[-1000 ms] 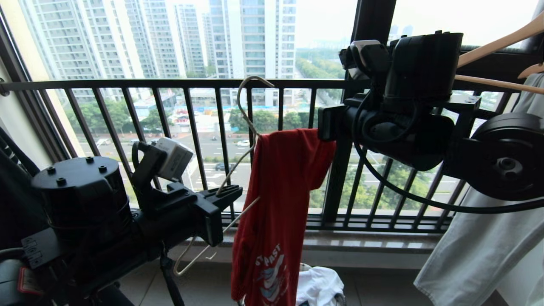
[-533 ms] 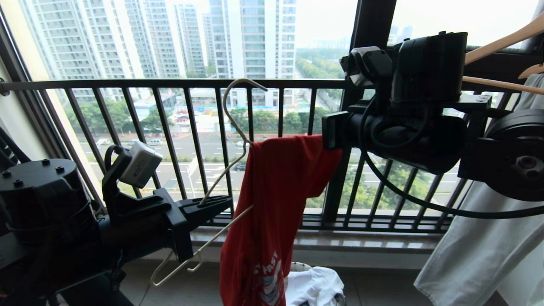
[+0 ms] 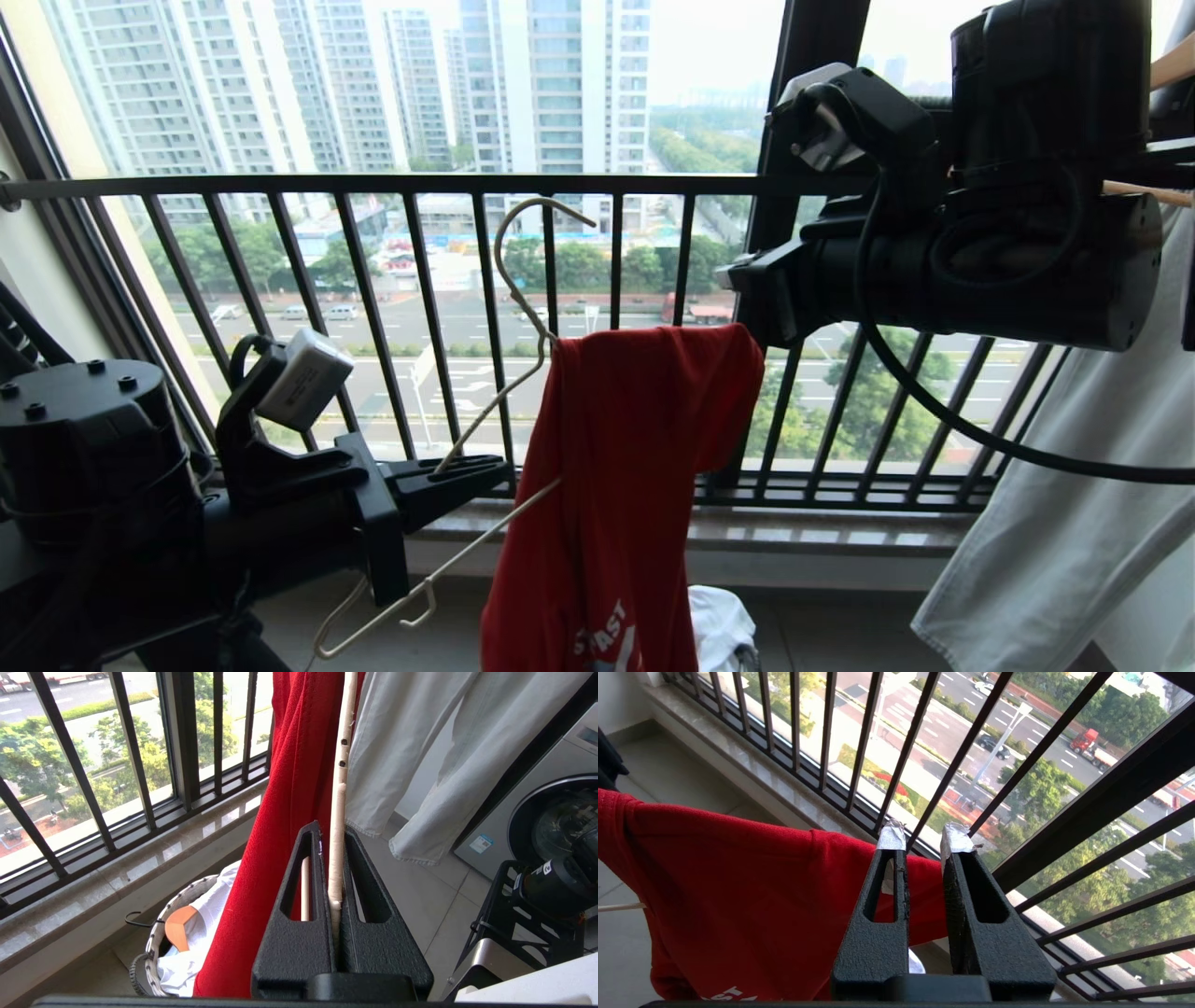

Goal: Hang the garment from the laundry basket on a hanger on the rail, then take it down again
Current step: Hang the clothes on the clothes rack

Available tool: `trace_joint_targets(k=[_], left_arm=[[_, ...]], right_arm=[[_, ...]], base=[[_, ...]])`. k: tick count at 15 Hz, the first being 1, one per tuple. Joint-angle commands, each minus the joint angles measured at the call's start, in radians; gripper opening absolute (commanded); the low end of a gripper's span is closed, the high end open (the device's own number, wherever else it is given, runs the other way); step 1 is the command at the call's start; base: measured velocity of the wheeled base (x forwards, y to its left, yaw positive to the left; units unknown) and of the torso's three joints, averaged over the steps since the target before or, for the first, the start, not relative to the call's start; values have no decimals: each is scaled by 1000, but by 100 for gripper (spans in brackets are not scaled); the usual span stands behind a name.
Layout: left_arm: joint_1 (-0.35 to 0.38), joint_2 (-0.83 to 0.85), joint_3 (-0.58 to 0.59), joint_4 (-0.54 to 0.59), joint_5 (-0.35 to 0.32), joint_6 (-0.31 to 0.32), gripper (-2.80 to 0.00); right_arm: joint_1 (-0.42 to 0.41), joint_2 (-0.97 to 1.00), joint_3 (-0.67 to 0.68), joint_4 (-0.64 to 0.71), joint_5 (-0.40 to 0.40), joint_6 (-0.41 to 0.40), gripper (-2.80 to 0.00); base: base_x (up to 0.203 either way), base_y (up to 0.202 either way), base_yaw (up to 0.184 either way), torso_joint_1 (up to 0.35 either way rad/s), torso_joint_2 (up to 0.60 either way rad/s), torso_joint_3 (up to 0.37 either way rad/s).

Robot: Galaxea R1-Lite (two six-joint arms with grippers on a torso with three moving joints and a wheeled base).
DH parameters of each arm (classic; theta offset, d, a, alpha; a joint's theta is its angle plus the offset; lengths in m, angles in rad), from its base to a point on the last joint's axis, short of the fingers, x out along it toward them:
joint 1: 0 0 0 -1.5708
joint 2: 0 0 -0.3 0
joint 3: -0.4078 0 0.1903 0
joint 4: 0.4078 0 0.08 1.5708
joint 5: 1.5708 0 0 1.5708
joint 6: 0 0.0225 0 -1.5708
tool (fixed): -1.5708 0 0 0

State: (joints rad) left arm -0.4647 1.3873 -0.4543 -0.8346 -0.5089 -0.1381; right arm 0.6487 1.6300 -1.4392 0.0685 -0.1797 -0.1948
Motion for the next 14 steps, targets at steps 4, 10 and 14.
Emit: trace_joint_targets(k=[4,10,14], left_arm=[[-2,-118,-94,281,-15,0,-280],[-8,-193,-142,399,-17,0,-280],[-29,-202,-138,400,-17,0,-280]], right_arm=[[-74,-25,-47,95,220,-211,0],[-104,-13,-150,371,486,-421,0],[-100,85,-203,397,552,-464,0]], base=[[0,0,0,0,0,0],[0,0,0,0,0,0],[0,0,0,0,0,0]])
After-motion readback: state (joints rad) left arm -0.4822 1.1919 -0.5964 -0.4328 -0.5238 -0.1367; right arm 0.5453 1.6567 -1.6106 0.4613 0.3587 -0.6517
